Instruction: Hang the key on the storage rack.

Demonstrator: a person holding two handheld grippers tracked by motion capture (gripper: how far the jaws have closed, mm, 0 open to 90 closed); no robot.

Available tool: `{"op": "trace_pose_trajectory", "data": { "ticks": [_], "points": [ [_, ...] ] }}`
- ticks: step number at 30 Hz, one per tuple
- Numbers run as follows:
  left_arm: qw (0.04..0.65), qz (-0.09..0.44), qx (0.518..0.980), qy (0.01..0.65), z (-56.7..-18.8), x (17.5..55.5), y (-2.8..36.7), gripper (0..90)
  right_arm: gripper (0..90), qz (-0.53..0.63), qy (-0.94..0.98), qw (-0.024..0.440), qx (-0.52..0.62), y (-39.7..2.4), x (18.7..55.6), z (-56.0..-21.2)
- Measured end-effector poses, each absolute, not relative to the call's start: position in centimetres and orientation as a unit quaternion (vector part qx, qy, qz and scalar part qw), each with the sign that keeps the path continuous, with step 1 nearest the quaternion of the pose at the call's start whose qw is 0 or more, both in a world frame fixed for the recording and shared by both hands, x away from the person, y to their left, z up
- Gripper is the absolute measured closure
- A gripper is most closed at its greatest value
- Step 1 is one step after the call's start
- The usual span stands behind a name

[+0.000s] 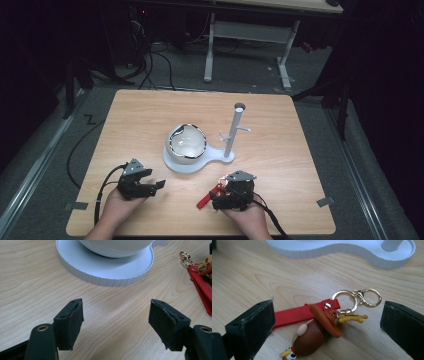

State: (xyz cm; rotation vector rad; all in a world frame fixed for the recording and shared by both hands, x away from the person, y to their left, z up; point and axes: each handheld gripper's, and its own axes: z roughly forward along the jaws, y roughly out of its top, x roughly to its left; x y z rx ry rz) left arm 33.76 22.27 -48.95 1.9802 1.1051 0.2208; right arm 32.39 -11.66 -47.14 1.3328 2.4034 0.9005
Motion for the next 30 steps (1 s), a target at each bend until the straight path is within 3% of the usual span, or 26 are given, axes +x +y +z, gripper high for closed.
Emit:
{"op": "trace_pose_trajectory", "data": {
  "ticks": [9, 18, 26, 30],
  "points": [
    [0.418, 0.087, 0.789, 0.441, -49.0, 33.8, 22.3, 28.4, 0.3, 0.292, 0.830, 0.124, 0.459, -11.6, 32.3, -47.7],
    [0.422, 0.086, 0.788, 0.440, -48.9, 33.9, 22.2, 28.4, 6.8, 0.274, 0.835, 0.137, 0.457, -12.7, 31.9, -47.9],
    [0.423, 0.085, 0.789, 0.438, -48.9, 34.1, 22.1, 28.4, 16.4, 0.278, 0.826, 0.140, 0.471, -15.3, 31.7, -47.5],
    [0.422, 0.086, 0.789, 0.438, -48.9, 34.2, 22.0, 28.4, 28.5, 0.294, 0.817, 0.136, 0.476, -16.9, 31.9, -47.1]
  ]
}}
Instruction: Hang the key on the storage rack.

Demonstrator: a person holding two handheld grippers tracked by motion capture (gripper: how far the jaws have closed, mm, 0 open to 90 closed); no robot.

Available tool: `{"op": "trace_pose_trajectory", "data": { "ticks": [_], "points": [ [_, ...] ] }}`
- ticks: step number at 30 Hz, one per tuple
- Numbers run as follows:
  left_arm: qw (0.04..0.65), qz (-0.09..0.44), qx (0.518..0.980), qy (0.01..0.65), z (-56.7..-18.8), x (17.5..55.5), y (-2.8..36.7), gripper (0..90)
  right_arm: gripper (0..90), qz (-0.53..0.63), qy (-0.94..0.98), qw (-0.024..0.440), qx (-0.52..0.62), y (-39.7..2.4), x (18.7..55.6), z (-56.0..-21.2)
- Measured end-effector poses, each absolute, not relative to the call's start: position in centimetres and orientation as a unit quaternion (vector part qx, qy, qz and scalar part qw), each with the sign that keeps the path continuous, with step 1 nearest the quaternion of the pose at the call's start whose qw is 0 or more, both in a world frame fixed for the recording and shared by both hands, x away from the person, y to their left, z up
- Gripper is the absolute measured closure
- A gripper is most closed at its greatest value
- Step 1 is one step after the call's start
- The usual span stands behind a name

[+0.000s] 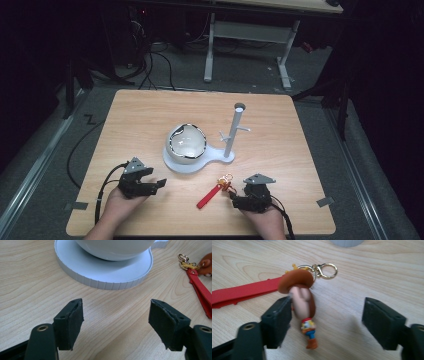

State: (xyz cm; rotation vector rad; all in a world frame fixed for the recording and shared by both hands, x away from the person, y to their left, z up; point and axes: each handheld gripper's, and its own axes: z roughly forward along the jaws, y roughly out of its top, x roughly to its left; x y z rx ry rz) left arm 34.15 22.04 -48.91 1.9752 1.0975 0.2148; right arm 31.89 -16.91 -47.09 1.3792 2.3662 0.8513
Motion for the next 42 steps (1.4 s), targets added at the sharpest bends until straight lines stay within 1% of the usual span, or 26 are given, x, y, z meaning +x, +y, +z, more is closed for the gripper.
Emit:
{"op": "trace_pose_trajectory", "data": {
  "ticks": [2, 3, 4, 5, 6, 12, 15, 17, 18, 21, 27, 31, 36, 39, 42],
  "points": [
    [0.422, 0.086, 0.789, 0.438, -48.9, 34.1, 22.1, 28.4, 30.0, 0.299, 0.818, 0.129, 0.474, -17.2, 32.0, -47.1],
    [0.422, 0.087, 0.788, 0.439, -48.8, 34.1, 22.2, 28.4, 36.3, 0.307, 0.820, 0.122, 0.467, -17.3, 32.1, -47.1],
    [0.422, 0.087, 0.788, 0.439, -48.8, 34.1, 22.2, 28.4, 36.3, 0.307, 0.820, 0.122, 0.467, -17.3, 32.1, -47.1],
    [0.422, 0.088, 0.787, 0.440, -48.8, 34.0, 22.3, 28.5, 38.8, 0.310, 0.824, 0.116, 0.459, -17.1, 32.2, -47.2],
    [0.422, 0.088, 0.787, 0.440, -48.8, 34.0, 22.3, 28.5, 39.3, 0.309, 0.826, 0.116, 0.457, -17.0, 32.3, -47.2],
    [0.422, 0.092, 0.782, 0.449, -48.8, 33.4, 23.1, 28.5, 41.0, 0.303, 0.831, 0.120, 0.450, -16.2, 32.8, -47.5],
    [0.420, 0.093, 0.780, 0.453, -48.8, 33.2, 23.5, 28.5, 48.1, 0.302, 0.838, 0.115, 0.439, -15.6, 33.0, -47.7],
    [0.421, 0.094, 0.778, 0.456, -48.7, 33.0, 23.8, 28.5, 49.8, 0.299, 0.841, 0.115, 0.437, -15.4, 33.1, -47.8],
    [0.422, 0.095, 0.777, 0.457, -48.7, 32.9, 23.8, 28.5, 53.3, 0.295, 0.844, 0.120, 0.432, -15.2, 33.1, -47.9],
    [0.422, 0.096, 0.777, 0.458, -48.7, 32.8, 23.9, 28.6, 55.6, 0.296, 0.845, 0.118, 0.429, -15.1, 33.2, -47.9],
    [0.423, 0.095, 0.778, 0.455, -48.6, 32.9, 23.7, 28.6, 55.9, 0.305, 0.842, 0.117, 0.429, -15.3, 33.0, -47.5],
    [0.424, 0.092, 0.780, 0.450, -48.6, 33.3, 23.2, 28.6, 55.9, 0.302, 0.842, 0.125, 0.430, -16.0, 32.7, -47.2],
    [0.424, 0.089, 0.785, 0.442, -48.7, 33.9, 22.5, 28.6, 55.8, 0.294, 0.839, 0.125, 0.439, -17.9, 32.2, -46.9],
    [0.426, 0.086, 0.786, 0.439, -48.7, 34.2, 22.1, 28.6, 55.8, 0.288, 0.831, 0.125, 0.459, -20.3, 31.7, -46.8],
    [0.426, 0.085, 0.787, 0.438, -48.7, 34.3, 22.0, 28.6, 55.8, 0.290, 0.825, 0.125, 0.469, -21.3, 31.6, -46.7]
  ]
}}
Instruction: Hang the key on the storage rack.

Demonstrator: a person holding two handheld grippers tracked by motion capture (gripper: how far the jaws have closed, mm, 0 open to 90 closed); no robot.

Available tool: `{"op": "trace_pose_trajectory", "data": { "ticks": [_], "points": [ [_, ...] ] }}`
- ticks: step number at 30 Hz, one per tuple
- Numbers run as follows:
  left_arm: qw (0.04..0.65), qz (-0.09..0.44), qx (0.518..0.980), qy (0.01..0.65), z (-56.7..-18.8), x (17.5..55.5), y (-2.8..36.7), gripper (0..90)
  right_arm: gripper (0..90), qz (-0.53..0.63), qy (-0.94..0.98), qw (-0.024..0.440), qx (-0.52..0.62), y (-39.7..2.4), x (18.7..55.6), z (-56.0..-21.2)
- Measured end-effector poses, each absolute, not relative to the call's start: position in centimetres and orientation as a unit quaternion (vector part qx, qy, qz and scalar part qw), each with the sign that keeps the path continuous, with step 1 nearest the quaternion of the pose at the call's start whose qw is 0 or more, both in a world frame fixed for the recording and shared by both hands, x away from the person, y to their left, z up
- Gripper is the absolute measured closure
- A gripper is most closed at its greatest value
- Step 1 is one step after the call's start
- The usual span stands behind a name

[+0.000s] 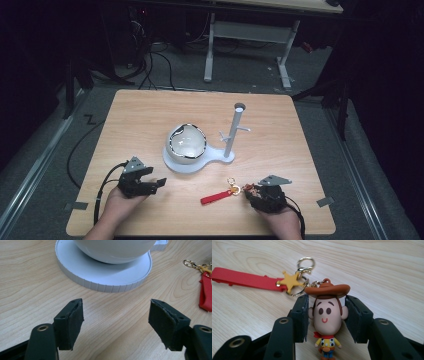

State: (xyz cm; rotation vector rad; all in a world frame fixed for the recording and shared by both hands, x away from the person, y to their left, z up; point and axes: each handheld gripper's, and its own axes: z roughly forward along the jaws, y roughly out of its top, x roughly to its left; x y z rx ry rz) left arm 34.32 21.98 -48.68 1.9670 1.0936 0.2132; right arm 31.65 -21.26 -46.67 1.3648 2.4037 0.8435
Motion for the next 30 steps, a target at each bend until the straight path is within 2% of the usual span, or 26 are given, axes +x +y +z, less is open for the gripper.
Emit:
{"op": "trace_pose_trajectory", "data": {
  "ticks": [14, 20, 30],
  "points": [
    [0.422, 0.085, 0.790, 0.438, -48.8, 34.2, 21.8, 28.6, 55.0, 0.270, 0.814, 0.141, 0.495, -25.6, 30.7, -46.4],
    [0.422, 0.086, 0.788, 0.440, -48.8, 34.2, 21.9, 28.6, 44.5, 0.277, 0.813, 0.139, 0.493, -25.1, 30.6, -46.1],
    [0.422, 0.088, 0.788, 0.440, -48.7, 34.1, 22.1, 28.6, 39.8, 0.285, 0.808, 0.149, 0.494, -24.9, 30.5, -45.6]
  ]
}}
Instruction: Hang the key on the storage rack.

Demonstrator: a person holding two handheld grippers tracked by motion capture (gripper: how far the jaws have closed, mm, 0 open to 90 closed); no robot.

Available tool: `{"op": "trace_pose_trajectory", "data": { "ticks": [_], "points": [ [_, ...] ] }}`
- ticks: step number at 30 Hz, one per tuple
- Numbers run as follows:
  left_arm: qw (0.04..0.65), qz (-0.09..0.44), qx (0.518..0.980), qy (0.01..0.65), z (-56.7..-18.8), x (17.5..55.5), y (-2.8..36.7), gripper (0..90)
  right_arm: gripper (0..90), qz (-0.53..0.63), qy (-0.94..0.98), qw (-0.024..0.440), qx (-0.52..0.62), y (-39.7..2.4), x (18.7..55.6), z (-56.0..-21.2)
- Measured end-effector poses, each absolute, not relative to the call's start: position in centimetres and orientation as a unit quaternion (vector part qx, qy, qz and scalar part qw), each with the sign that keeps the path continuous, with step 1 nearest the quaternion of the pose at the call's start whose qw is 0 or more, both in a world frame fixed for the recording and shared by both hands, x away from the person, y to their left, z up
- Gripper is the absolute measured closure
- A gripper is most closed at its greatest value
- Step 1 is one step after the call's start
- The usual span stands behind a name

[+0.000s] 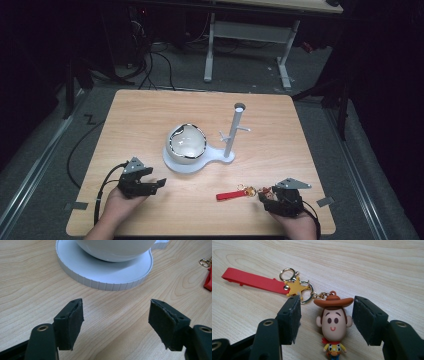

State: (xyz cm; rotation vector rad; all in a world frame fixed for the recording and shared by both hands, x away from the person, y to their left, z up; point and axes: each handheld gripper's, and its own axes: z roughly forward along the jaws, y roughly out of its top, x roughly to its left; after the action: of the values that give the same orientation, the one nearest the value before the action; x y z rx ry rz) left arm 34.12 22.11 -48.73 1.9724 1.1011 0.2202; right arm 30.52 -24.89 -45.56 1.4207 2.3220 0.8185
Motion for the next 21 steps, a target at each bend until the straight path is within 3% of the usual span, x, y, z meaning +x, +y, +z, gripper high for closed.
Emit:
{"op": "trace_pose_trajectory", "data": {
  "ticks": [21],
  "points": [
    [0.420, 0.091, 0.787, 0.443, -48.70, 33.74, 22.34, 28.6, 37.9, 0.299, 0.804, 0.159, 0.488, -24.68, 31.30, -44.98]
  ]
}}
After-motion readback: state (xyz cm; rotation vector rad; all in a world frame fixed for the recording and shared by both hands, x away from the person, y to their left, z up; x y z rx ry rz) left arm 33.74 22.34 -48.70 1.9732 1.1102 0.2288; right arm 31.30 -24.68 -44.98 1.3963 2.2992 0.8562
